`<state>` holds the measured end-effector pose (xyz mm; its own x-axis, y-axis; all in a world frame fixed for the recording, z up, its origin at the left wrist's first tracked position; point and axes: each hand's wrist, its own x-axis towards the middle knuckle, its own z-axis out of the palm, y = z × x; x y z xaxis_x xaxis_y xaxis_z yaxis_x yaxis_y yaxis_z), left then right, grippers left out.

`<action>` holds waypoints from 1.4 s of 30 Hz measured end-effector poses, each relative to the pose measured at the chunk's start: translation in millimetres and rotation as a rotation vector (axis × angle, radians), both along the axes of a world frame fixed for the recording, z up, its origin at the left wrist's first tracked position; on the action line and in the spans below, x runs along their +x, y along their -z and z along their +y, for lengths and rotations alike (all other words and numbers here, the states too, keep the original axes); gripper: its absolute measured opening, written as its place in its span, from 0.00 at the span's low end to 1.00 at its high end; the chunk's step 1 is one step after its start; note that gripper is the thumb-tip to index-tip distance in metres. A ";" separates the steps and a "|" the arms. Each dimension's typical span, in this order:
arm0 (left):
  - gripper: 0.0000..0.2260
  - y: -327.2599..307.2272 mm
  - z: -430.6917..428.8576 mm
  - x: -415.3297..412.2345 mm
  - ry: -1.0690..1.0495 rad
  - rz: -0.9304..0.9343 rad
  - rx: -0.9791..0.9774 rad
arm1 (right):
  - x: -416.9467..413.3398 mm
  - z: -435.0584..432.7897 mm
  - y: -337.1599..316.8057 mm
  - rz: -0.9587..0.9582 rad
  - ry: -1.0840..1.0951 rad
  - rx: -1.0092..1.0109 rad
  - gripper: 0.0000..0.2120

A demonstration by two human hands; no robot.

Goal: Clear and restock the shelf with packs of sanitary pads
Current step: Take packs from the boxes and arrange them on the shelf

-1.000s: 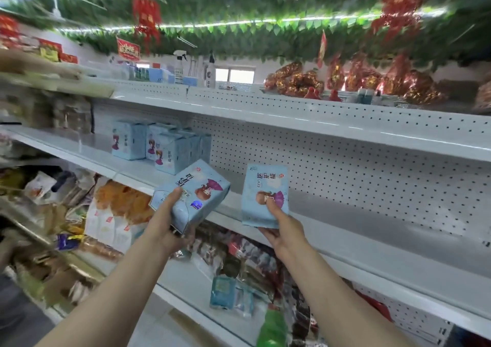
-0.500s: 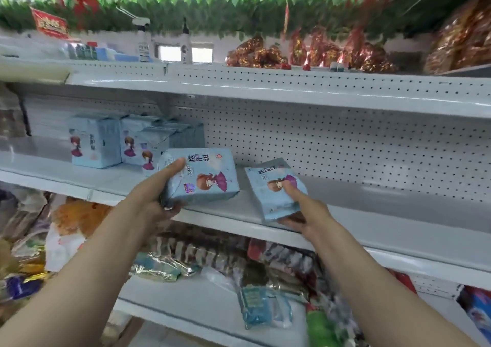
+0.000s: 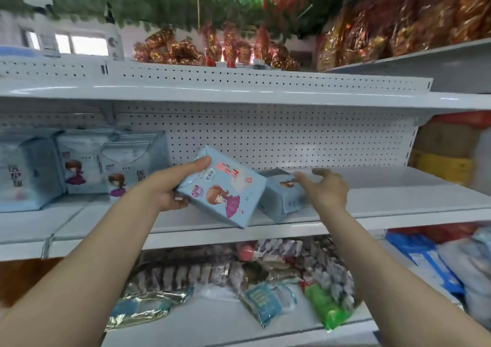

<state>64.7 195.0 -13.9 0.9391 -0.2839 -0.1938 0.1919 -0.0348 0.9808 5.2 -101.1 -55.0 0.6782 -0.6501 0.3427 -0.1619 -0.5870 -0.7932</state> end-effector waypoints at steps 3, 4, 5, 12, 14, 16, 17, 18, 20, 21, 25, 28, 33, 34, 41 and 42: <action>0.12 -4.7 -7.8 3.8 0.094 -0.062 0.034 | -14.5 37.8 -23.0 -0.144 -0.361 0.149 0.20; 0.14 -6.8 -9.6 4.0 0.129 -0.081 0.053 | -19.0 50.7 -31.1 -0.099 -0.487 0.164 0.17; 0.16 -8.8 -9.6 4.1 0.167 -0.106 0.061 | -21.4 60.2 -37.8 -0.034 -0.597 0.179 0.16; 0.20 -24.6 -4.1 0.8 0.300 -0.162 0.077 | -8.2 75.6 -44.1 0.208 -0.924 0.219 0.24; 0.21 -26.0 -0.7 1.7 0.270 -0.167 0.063 | -0.8 76.2 -44.0 0.243 -0.964 0.293 0.24; 0.25 -27.1 3.5 5.5 0.205 -0.207 0.001 | 7.8 76.3 -42.6 0.242 -0.960 0.363 0.28; 0.26 -27.2 5.5 8.9 0.174 -0.228 -0.025 | 13.0 76.2 -41.3 0.234 -0.952 0.385 0.30; 0.24 -27.7 7.0 10.3 0.151 -0.247 -0.040 | 17.3 76.3 -40.2 0.233 -0.948 0.405 0.30; 0.19 -28.2 9.2 12.8 0.126 -0.271 -0.030 | 25.6 77.4 -38.1 0.242 -0.946 0.434 0.30; 0.18 -28.0 10.9 15.1 0.122 -0.273 -0.008 | 29.0 78.0 -37.2 0.254 -0.954 0.440 0.29; 0.26 -35.4 19.2 30.9 0.161 -0.301 0.126 | 44.3 79.5 -44.3 0.254 -0.978 0.399 0.26; 0.21 -46.3 23.1 45.6 0.172 -0.332 0.235 | 60.5 78.2 -56.8 0.234 -1.029 0.341 0.35; 0.26 -56.3 25.4 81.4 0.222 -0.390 0.560 | 96.8 81.4 -71.1 0.245 -1.062 0.173 0.30; 0.30 -60.0 25.4 89.3 0.241 -0.406 0.647 | 106.2 82.0 -73.7 0.241 -1.055 0.151 0.30; 0.38 -82.7 29.9 150.2 0.215 -0.672 1.068 | 170.0 97.3 -97.4 0.252 -1.071 -0.096 0.26; 0.39 -85.5 30.3 157.1 0.225 -0.707 1.125 | 179.3 98.9 -99.0 0.236 -1.064 -0.119 0.27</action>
